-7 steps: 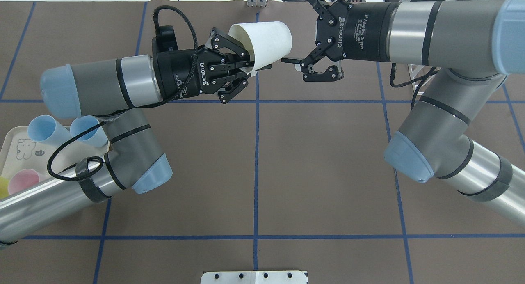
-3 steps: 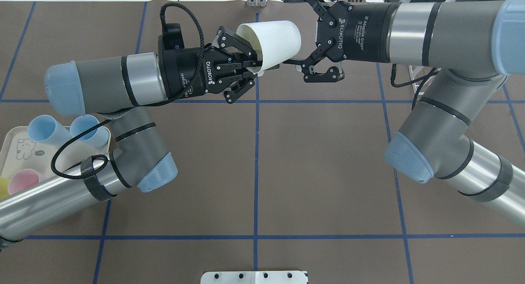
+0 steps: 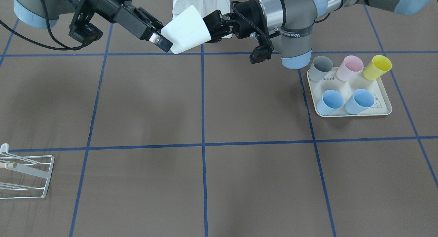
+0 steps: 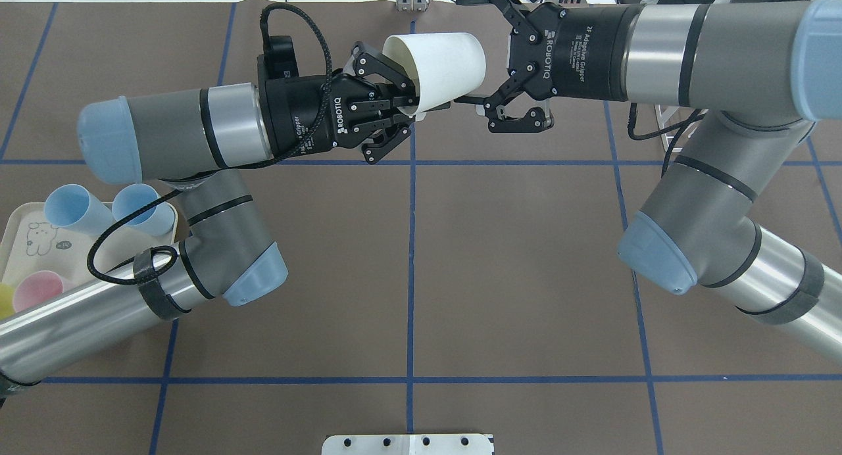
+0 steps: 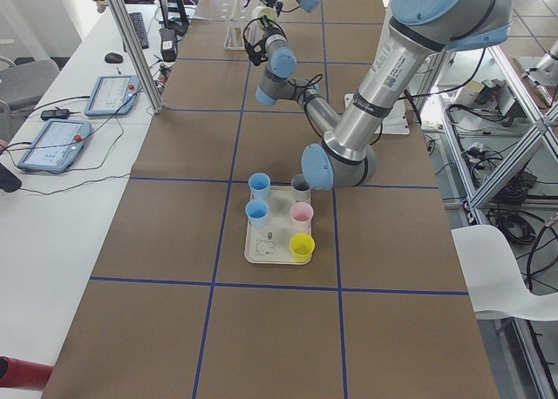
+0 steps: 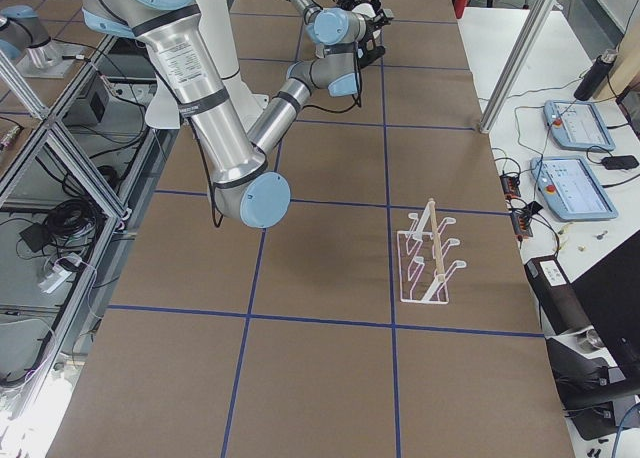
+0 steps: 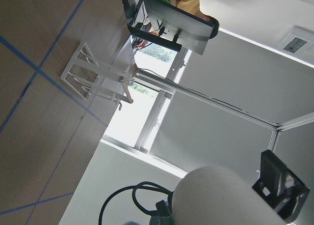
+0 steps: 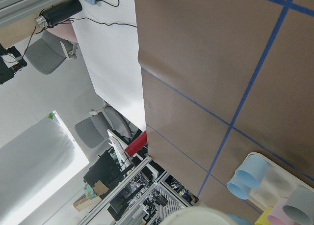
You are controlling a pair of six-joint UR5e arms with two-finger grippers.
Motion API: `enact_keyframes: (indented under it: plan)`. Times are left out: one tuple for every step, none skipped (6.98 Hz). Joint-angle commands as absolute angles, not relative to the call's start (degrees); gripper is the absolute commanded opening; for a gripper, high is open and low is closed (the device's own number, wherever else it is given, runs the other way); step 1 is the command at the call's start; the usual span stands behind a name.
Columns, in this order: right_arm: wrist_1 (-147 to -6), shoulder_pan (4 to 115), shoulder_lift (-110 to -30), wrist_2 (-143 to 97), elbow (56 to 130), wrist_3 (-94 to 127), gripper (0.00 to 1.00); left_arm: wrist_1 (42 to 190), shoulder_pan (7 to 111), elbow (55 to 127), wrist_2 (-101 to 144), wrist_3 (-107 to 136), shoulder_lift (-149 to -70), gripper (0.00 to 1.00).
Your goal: Transfer IKEA cup to right arm and place on rack
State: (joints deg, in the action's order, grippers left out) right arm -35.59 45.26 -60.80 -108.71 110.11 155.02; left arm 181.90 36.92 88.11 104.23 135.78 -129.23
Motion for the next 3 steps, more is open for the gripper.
enact_keyframes:
  plan:
    - [-35.60, 45.26, -60.73, -108.90, 110.13, 154.95, 0.99, 181.85, 36.91, 87.54, 104.24, 135.53, -129.46, 0.00]
    - [-35.60, 45.26, -60.73, -108.98, 110.13, 154.95, 0.99, 181.93, 36.91, 87.54, 104.24, 135.61, -129.55, 0.00]
    - [-35.60, 45.26, -60.73, -108.98, 110.13, 154.95, 0.99, 181.93, 37.00, 87.54, 104.24, 135.62, -129.72, 0.00]
